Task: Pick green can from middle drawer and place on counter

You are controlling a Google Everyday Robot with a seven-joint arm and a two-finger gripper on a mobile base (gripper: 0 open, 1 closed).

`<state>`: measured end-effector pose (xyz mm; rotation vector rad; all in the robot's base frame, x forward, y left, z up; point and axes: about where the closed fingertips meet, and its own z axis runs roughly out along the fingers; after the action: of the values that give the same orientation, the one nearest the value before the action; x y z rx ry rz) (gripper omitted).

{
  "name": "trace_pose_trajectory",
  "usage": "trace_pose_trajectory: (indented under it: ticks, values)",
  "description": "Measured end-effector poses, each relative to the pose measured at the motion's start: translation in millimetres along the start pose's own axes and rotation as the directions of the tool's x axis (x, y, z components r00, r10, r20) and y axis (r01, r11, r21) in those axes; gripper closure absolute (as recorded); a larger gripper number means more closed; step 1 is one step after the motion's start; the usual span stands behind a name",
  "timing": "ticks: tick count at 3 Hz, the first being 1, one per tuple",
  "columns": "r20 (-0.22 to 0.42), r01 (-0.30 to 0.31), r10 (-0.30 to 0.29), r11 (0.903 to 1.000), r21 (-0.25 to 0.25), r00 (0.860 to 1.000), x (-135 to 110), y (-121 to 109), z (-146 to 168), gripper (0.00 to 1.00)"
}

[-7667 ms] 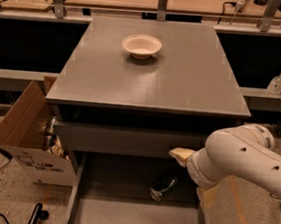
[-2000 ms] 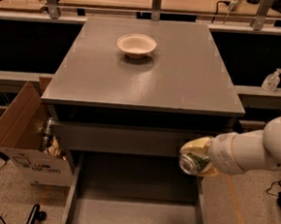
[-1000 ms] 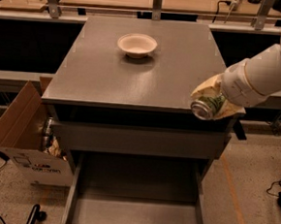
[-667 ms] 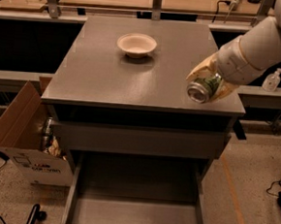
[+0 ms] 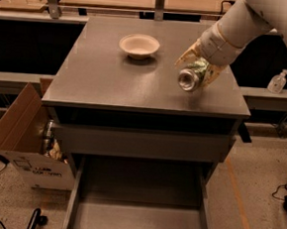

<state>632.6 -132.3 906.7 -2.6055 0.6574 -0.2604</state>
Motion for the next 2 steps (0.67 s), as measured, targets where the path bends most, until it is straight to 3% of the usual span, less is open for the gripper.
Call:
trace_pose_trajectory:
  ticks: [1, 2]
  values:
    - [0.015, -0.005, 0.005, 0.9996, -0.028, 1.000, 0.8, -4.6, 33.5, 0.00]
    - [0.015, -0.005, 0.005, 0.9995, -0.030, 1.000, 0.8, -4.3, 34.1, 0.00]
